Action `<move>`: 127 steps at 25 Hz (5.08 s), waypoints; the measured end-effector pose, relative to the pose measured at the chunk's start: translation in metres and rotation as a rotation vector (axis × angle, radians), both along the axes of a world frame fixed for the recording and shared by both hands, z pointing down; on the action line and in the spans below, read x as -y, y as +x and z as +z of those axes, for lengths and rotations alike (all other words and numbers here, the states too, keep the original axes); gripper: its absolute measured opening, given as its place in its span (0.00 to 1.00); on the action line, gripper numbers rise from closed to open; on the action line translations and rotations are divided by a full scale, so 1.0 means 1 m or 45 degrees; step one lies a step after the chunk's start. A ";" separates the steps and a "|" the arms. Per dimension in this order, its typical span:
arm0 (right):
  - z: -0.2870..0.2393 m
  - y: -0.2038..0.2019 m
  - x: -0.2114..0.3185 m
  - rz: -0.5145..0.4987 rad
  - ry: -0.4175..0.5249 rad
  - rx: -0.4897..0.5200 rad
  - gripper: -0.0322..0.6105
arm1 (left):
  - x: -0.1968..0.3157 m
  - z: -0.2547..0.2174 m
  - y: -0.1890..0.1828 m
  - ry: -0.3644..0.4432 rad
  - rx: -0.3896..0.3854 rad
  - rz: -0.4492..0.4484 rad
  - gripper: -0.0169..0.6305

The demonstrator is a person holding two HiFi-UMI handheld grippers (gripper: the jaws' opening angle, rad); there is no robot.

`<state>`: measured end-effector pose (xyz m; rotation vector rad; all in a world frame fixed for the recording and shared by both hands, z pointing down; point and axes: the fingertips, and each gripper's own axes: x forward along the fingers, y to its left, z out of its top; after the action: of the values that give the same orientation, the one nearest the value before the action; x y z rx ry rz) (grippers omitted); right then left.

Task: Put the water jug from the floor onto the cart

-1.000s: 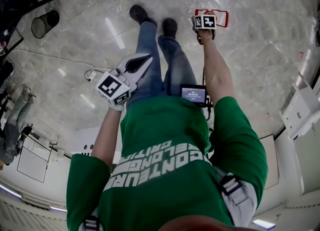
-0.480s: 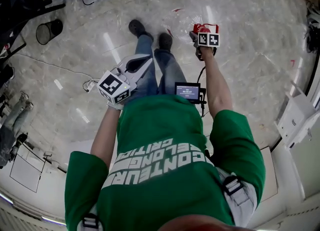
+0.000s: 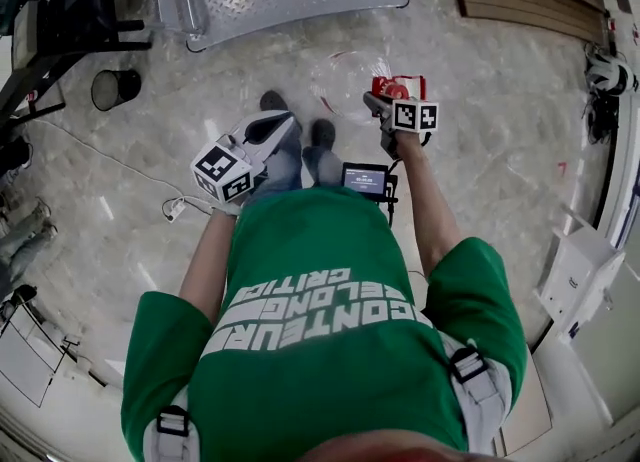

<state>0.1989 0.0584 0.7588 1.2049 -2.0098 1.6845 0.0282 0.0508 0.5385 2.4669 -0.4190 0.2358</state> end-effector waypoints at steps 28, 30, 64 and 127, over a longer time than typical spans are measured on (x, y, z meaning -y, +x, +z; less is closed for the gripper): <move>-0.244 0.030 0.204 0.136 0.469 -0.207 0.10 | 0.165 -0.083 -0.100 0.274 -0.170 -0.213 0.04; -0.248 0.023 0.215 0.134 0.485 -0.208 0.10 | 0.171 -0.084 -0.111 0.287 -0.166 -0.226 0.04; -0.155 -0.120 0.483 -0.357 0.313 -0.064 0.10 | 0.395 -0.052 -0.152 0.187 -0.013 -0.453 0.04; 0.081 -0.335 0.593 -1.086 -0.082 -0.110 0.20 | 0.528 -0.031 -0.238 0.002 0.114 -0.828 0.04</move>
<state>-0.1364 -0.5350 0.8401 0.2814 -1.9649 1.2099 -0.2096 -0.4773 0.5077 2.1869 -1.2176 0.0707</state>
